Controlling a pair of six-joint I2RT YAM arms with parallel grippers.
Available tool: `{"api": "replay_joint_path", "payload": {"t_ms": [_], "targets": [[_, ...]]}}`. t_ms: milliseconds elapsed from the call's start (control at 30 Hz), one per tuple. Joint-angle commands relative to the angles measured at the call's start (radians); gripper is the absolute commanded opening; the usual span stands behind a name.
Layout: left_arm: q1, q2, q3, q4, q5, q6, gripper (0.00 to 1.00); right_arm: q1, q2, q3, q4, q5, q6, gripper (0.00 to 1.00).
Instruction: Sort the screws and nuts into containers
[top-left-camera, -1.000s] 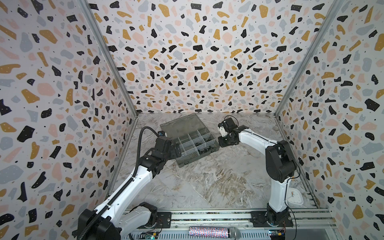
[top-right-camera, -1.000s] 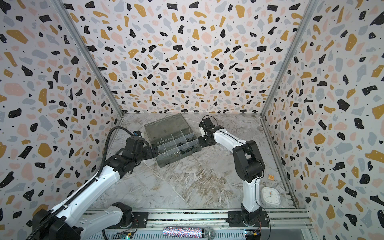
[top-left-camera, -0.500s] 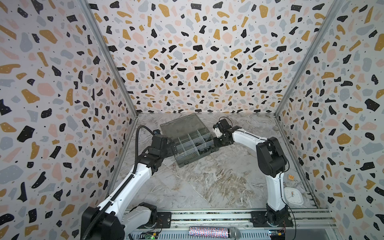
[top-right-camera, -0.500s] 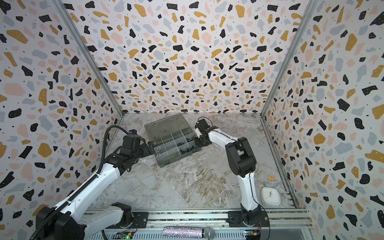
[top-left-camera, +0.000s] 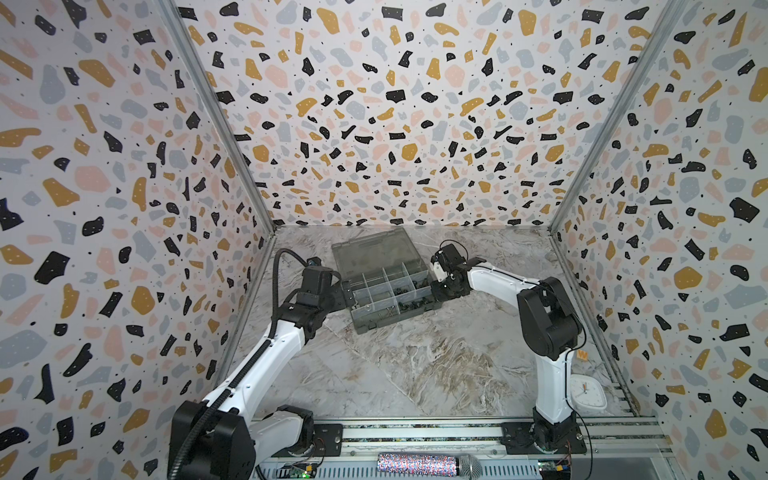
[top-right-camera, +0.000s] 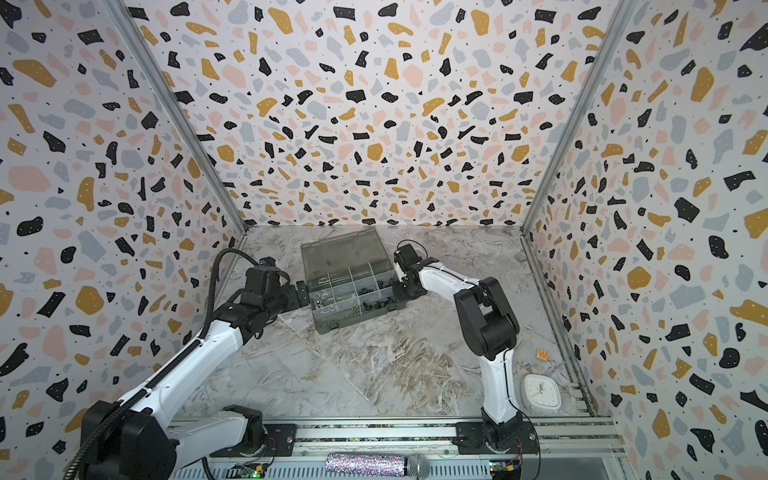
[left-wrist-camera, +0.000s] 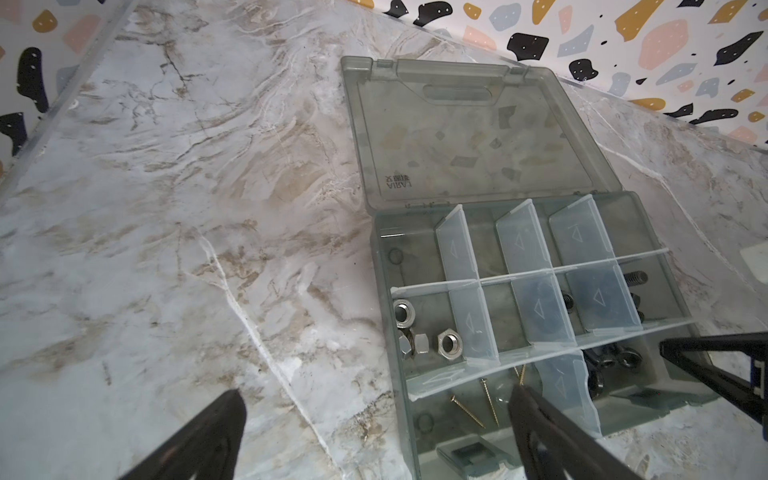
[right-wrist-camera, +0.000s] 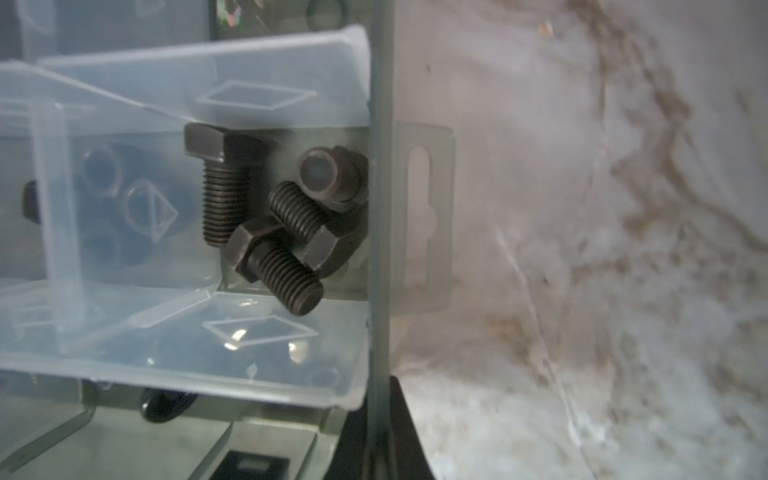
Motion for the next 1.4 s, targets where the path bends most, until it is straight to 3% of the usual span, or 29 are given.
{"api": "replay_joint_path", "payload": {"t_ms": [0,200,300,500,600,767,800,933,1133,1367], "targets": [[0.007,0.012,0.016,0.049,0.030,0.015,1.00,0.003,-0.122,-0.075,-0.061,0.012,0.052,0.06],[0.007,0.048,0.037,0.050,0.053,0.034,1.00,0.014,-0.231,-0.189,-0.072,0.024,0.089,0.09],[0.007,0.062,0.052,0.051,0.061,0.057,1.00,0.026,-0.280,-0.211,-0.072,0.020,0.083,0.18],[0.010,0.045,0.101,0.052,-0.002,0.131,1.00,0.032,-0.431,-0.156,-0.098,0.037,0.053,0.59],[0.017,0.032,0.115,0.063,-0.017,0.149,1.00,0.028,-0.473,-0.098,-0.131,0.059,0.029,0.71],[0.028,0.011,0.090,0.077,-0.078,0.148,1.00,0.004,-0.510,-0.091,-0.144,0.059,0.008,0.81],[0.031,-0.003,0.065,0.095,-0.097,0.147,1.00,0.000,-0.519,-0.112,-0.130,0.060,0.008,0.97],[0.037,-0.125,-0.099,0.237,-0.244,0.150,1.00,-0.028,-0.569,-0.227,-0.046,0.082,0.029,0.99],[0.053,-0.209,-0.322,0.553,-0.517,0.242,1.00,-0.089,-0.686,-0.457,0.204,0.265,0.036,0.99],[0.146,-0.101,-0.444,0.940,-0.559,0.355,1.00,-0.150,-0.860,-0.822,0.643,0.368,-0.098,0.99]]}}
